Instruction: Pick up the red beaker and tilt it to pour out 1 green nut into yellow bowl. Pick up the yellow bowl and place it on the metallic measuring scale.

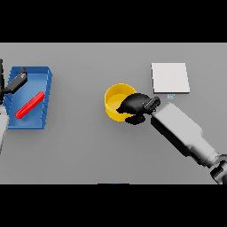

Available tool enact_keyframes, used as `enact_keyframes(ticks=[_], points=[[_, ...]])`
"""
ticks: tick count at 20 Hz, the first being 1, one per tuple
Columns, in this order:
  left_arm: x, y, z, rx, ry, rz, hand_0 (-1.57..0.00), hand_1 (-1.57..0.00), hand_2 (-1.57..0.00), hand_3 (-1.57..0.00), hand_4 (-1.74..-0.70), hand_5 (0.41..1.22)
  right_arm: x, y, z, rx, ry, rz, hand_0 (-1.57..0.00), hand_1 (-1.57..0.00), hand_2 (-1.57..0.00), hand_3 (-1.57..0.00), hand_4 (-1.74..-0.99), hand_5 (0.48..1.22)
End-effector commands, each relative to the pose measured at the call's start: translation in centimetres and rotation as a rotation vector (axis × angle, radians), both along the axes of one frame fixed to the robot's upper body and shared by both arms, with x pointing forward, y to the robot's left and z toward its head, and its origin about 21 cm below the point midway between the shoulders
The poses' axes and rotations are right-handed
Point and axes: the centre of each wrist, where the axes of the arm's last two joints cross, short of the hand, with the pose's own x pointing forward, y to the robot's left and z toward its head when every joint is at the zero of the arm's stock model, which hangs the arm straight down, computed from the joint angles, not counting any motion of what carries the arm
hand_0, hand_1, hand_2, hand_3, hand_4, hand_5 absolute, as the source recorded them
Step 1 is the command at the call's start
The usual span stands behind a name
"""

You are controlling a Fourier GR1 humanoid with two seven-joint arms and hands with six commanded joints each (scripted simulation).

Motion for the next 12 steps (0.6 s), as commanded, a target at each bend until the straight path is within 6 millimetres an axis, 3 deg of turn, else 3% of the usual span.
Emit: enact_keyframes(ticks=[1,4,6,8,12], points=[[-0.2,0.2,-0.1,0.001,-0.003,-0.007,0.0,0.0,0.0,0.0,-0.75,0.7,0.0,-0.1,-0.1,-0.004,0.007,-0.008,-1.2,-1.19,-1.13,-0.87,-1.594,1.121],[0.0,0.1,0.1,0.006,0.0,-0.01,0.0,0.0,0.0,0.0,-0.75,0.692,-0.1,-0.1,0.2,-0.012,0.017,-0.014,-1.38,-1.38,-1.23,-1.21,-1.666,1.17],[0.0,-0.1,-0.1,0.011,0.007,-0.013,0.0,0.0,0.0,0.0,-0.74,0.69,-0.1,-0.1,0.4,-0.008,0.016,-0.014,-1.45,-1.45,-1.27,-1.32,-1.693,1.188],[0.1,-0.3,-0.1,0.01,0.004,-0.018,0.0,0.0,0.0,0.0,-0.74,0.688,-0.1,-0.4,0.4,0.011,0.017,-0.021,-1.49,-1.49,-1.29,-1.39,-1.71,1.2],[-0.1,-0.3,-0.3,0.011,0.009,-0.02,0.0,0.0,0.0,0.0,-0.73,0.687,-0.3,-0.6,1.3,0.015,-0.011,-0.015,-1.54,-1.54,-1.33,-1.38,-1.728,1.212]])
